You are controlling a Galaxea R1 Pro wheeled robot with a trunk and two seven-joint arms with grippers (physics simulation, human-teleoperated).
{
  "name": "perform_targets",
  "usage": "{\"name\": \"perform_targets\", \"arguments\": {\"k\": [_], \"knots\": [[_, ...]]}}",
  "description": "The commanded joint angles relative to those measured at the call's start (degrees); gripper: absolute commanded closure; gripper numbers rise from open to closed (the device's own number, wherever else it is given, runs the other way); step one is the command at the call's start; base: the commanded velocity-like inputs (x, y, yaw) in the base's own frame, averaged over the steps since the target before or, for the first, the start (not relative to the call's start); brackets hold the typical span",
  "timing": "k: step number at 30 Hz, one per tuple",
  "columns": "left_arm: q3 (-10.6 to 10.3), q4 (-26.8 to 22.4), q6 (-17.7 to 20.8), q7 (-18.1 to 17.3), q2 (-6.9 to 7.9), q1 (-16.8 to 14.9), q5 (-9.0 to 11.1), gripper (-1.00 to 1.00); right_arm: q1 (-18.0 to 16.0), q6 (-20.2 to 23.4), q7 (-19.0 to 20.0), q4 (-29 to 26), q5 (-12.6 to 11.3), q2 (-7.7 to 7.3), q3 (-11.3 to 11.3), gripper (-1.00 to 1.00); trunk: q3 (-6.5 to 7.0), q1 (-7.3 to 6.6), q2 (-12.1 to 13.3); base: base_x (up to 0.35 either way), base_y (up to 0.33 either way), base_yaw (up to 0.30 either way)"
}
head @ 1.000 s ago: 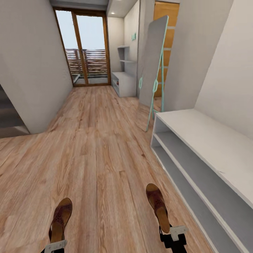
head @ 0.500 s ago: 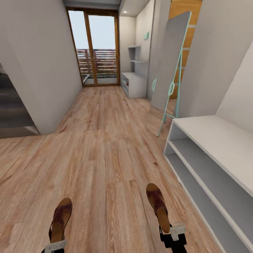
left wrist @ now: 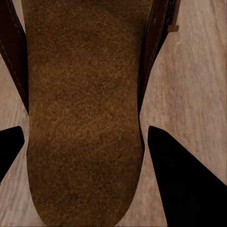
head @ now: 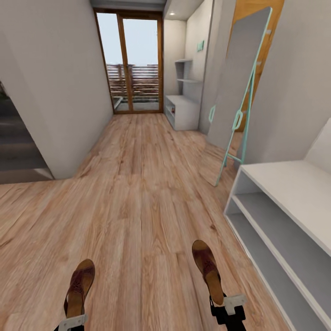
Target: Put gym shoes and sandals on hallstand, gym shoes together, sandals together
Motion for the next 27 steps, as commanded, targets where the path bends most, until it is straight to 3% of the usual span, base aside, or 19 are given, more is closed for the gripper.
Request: {"name": "perform_targets", "arguments": {"k": [1, 12, 27], "knots": [[0.50, 0.02, -0.24, -0.30, -0.04, -0.06, -0.69, 1.00, -0.04, -0.04, -0.52, 0.05, 0.08, 0.00, 0.47, 1.00, -0.04, 0.02, -0.02, 0.335, 0.000, 0.001], [0.49, 0.05, -0.27, -0.30, -0.04, -0.09, -0.69, 1.00, 0.18, -0.04, -0.44, 0.53, 0.08, 0.05, 0.50, 1.00, -0.04, 0.02, -0.02, 0.336, 0.017, 0.000], [0.49, 0.14, -0.27, -0.34, -0.04, -0.05, -0.69, 1.00, 0.22, -0.04, -0.47, 1.19, 0.08, 0.18, 0.56, 1.00, -0.04, 0.02, -0.02, 0.335, 0.109, 0.000]]}}
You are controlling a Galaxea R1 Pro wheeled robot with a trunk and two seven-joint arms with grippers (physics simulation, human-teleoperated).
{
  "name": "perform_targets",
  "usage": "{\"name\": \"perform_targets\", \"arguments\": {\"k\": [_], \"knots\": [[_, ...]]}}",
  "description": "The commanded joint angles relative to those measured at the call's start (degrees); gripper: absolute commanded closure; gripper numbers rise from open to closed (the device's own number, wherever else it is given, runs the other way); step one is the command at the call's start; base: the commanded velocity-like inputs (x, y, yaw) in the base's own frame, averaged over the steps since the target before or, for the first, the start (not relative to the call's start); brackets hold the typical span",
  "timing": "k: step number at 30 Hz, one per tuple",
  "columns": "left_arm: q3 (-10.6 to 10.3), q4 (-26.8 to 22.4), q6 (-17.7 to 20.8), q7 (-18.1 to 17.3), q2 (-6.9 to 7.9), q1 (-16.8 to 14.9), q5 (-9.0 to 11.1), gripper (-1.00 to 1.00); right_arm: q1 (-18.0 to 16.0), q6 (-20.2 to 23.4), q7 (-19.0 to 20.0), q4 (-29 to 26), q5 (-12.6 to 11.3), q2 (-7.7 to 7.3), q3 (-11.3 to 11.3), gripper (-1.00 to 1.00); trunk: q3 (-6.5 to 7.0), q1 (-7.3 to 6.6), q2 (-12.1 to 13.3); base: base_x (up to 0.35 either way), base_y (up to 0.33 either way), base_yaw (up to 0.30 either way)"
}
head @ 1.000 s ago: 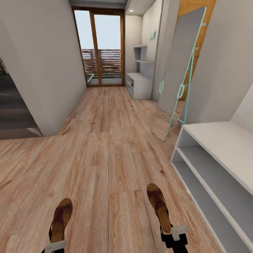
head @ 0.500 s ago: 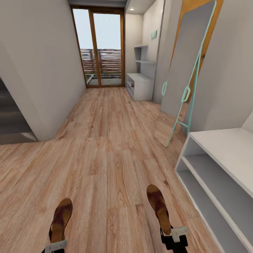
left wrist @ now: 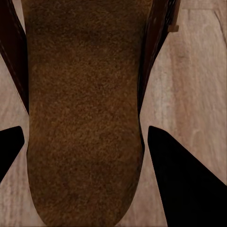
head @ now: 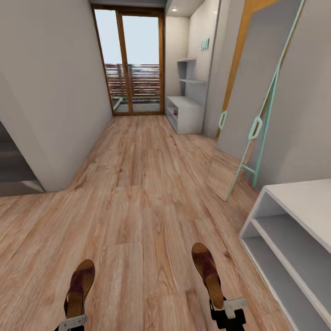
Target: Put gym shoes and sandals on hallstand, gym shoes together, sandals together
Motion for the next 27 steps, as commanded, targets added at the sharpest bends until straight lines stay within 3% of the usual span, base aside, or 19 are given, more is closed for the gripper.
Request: {"name": "perform_targets", "arguments": {"k": [1, 27], "knots": [[0.50, 0.06, -0.23, -0.30, -0.04, -0.06, -0.69, 1.00, -0.04, -0.06, -0.54, 0.05, 0.08, 0.00, 0.46, 1.00, -0.04, 0.02, -0.02, 0.334, 0.118, 0.000], [0.35, 1.12, -0.23, -0.35, -0.04, -0.07, -0.69, 1.00, 0.10, -0.04, -0.54, 0.06, 0.08, 0.19, 0.47, 1.00, -0.04, 0.02, -0.02, 0.334, 0.117, 0.000]]}}
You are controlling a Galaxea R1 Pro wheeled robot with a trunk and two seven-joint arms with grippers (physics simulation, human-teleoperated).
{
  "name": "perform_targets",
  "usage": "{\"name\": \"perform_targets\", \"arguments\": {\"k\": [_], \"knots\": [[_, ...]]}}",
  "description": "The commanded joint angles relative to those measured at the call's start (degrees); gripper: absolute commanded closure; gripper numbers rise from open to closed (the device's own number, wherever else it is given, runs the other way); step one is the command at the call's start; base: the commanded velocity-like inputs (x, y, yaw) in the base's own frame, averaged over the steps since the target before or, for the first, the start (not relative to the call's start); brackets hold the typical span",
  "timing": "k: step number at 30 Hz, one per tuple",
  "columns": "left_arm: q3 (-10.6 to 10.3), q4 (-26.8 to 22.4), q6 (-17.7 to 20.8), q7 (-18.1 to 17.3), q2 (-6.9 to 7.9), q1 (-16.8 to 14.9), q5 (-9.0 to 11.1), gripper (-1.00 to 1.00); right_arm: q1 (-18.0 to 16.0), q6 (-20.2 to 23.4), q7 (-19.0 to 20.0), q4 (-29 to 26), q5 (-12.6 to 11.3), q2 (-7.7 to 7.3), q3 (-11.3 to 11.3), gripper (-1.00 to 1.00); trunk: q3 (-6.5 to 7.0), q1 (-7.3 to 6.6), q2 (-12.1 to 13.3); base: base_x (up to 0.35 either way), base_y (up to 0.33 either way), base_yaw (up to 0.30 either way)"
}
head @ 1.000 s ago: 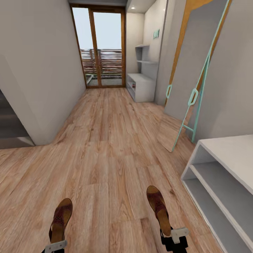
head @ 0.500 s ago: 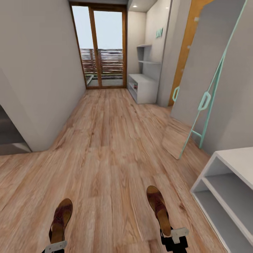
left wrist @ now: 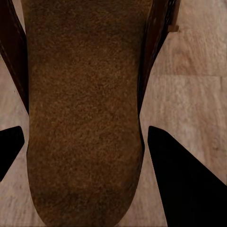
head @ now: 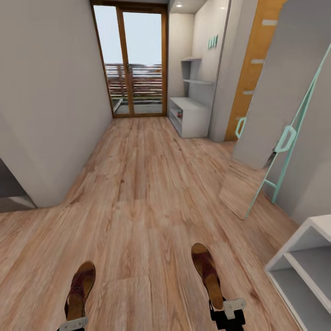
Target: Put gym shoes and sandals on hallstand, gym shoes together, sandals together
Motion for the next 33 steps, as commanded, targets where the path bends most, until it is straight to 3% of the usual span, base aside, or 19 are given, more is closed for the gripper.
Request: {"name": "perform_targets", "arguments": {"k": [1, 33], "knots": [[0.52, 0.03, -0.23, -0.31, -0.04, -0.07, -0.69, 1.00, -0.03, -0.06, -0.54, 0.05, 0.07, 0.01, 0.43, 1.00, -0.04, 0.02, -0.02, 0.334, 0.114, 0.000], [0.56, 0.10, -0.27, -0.29, -0.04, -0.08, -0.70, 1.00, -0.01, -0.07, -0.62, 0.05, 0.07, 0.07, 0.43, 1.00, -0.04, 0.02, -0.02, 0.334, 0.086, 0.000]]}}
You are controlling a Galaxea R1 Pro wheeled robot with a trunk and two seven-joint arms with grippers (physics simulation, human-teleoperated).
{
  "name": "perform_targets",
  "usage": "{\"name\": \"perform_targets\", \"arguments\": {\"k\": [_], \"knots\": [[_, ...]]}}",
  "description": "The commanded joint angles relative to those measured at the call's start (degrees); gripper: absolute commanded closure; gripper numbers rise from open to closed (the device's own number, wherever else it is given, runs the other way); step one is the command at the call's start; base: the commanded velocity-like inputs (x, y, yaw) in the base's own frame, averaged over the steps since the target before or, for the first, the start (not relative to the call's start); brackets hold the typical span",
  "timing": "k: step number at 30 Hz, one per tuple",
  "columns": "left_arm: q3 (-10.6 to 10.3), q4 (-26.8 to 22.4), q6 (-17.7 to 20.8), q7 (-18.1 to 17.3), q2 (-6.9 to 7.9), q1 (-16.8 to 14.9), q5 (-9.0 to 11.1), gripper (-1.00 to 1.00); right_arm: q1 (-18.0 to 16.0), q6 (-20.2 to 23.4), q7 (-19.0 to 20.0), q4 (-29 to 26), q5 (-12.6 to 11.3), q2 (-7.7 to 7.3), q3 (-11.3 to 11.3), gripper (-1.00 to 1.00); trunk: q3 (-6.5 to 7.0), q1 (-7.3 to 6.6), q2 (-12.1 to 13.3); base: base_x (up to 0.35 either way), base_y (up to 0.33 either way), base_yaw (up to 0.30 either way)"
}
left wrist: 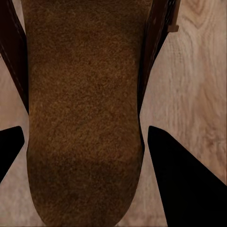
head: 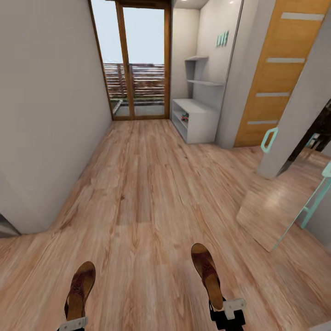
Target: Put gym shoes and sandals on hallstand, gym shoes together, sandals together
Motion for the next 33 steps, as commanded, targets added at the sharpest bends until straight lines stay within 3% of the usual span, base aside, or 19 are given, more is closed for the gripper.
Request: {"name": "perform_targets", "arguments": {"k": [1, 33], "knots": [[0.50, 0.04, -0.22, -0.28, -0.04, -0.07, -0.68, 1.00, -0.04, -0.05, -0.52, 0.05, 0.08, 0.01, 0.45, 1.00, -0.04, 0.02, -0.02, 0.335, 0.078, 0.000], [0.50, 0.19, -0.43, -0.28, -0.04, -0.03, -0.67, 1.00, 0.05, -0.02, -0.36, 0.05, 0.17, -0.24, 0.44, 1.00, -0.04, 0.02, -0.02, 0.335, 0.021, 0.000]]}}
